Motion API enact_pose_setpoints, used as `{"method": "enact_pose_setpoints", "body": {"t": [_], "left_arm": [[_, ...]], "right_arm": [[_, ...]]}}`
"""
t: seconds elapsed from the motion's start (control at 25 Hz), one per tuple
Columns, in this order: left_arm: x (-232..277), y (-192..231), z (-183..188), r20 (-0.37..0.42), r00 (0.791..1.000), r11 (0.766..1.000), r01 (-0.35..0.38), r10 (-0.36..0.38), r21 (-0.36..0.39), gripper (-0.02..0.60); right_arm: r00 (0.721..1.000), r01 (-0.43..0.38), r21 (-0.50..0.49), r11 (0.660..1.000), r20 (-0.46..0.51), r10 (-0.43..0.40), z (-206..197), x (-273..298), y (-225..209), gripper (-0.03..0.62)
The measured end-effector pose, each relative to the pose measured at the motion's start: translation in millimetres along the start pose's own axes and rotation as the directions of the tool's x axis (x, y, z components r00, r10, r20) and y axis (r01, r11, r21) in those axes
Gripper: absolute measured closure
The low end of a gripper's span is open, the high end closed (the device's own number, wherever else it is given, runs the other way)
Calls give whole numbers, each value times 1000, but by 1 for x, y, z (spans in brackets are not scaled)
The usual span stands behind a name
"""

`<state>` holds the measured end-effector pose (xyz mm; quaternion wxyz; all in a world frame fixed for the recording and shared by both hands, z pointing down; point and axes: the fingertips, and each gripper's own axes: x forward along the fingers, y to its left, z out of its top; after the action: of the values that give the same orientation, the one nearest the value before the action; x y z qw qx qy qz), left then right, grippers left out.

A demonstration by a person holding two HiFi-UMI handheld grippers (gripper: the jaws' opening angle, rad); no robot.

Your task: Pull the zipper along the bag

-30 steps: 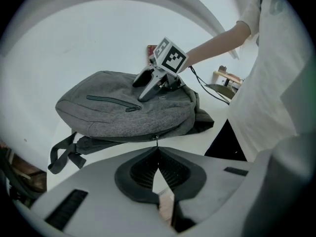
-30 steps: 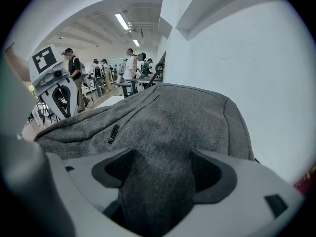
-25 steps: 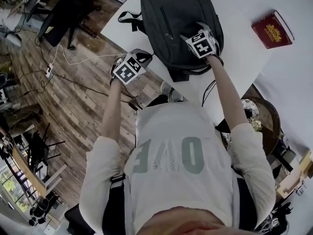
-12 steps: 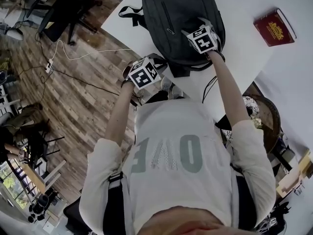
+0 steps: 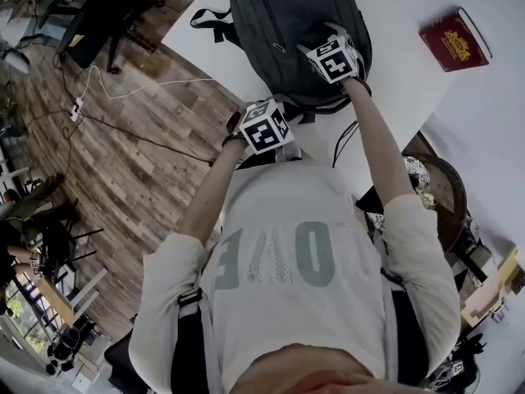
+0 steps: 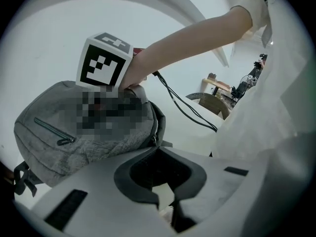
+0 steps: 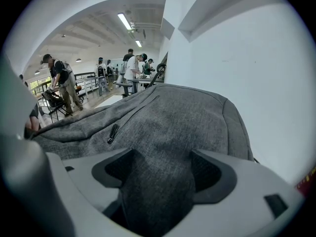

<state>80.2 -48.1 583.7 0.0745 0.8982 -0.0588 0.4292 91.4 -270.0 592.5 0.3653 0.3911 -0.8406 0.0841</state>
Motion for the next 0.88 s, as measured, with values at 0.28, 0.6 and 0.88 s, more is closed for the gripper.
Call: {"method": "enact_pose_setpoints", "body": {"t": [0.28, 0.6, 0.88], "left_arm": [[1, 1, -5, 26, 997, 994, -64, 66, -91, 554], [1, 4, -7, 33, 997, 993, -61, 64, -101, 554], [3, 7, -11, -17, 990, 989, -142, 141, -48, 554]], "right_arm": [[999, -37, 65, 997, 5, 37, 4, -8, -5, 229], [997, 53, 184, 981, 44, -62, -14, -41, -75, 229], [992, 118, 176, 977, -66, -108, -31, -37, -76, 253]]}}
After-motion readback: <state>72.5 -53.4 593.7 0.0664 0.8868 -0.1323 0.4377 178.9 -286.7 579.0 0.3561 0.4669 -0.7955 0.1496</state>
